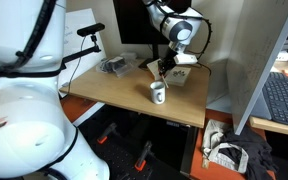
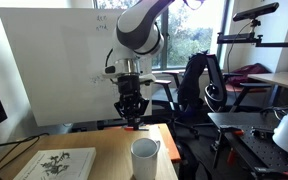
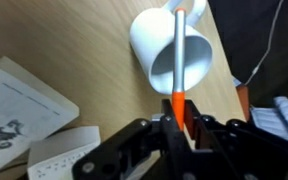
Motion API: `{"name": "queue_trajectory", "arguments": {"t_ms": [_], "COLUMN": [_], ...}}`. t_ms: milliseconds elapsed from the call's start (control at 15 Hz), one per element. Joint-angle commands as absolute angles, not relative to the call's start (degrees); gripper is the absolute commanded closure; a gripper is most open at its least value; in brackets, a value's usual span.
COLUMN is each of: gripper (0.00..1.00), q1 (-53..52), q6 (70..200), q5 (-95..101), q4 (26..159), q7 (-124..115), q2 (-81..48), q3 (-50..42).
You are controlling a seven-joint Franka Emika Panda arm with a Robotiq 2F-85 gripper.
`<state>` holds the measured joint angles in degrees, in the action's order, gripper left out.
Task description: Put the marker in the white mug
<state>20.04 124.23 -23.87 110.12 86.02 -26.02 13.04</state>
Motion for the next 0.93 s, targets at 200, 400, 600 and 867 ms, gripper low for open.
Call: {"name": "queue_trajectory", "arguments": {"t_ms": [200, 400, 600, 867], "gripper": [0.96, 0.96, 0.96, 0.96], "q1": [19.36, 18.78, 18.43, 18.32], "q6": [111.36, 104.53, 100.19, 96.4], "q5": [-31.37, -32.87, -34.82, -37.03], "q4": [108.34, 106.14, 102.87, 97.78], "q7": [107.73, 115.62, 119.55, 122.58], "q2": [-25.16, -26.6, -29.07, -34.04], "q3": [11.36, 10.14, 8.74, 7.58]}}
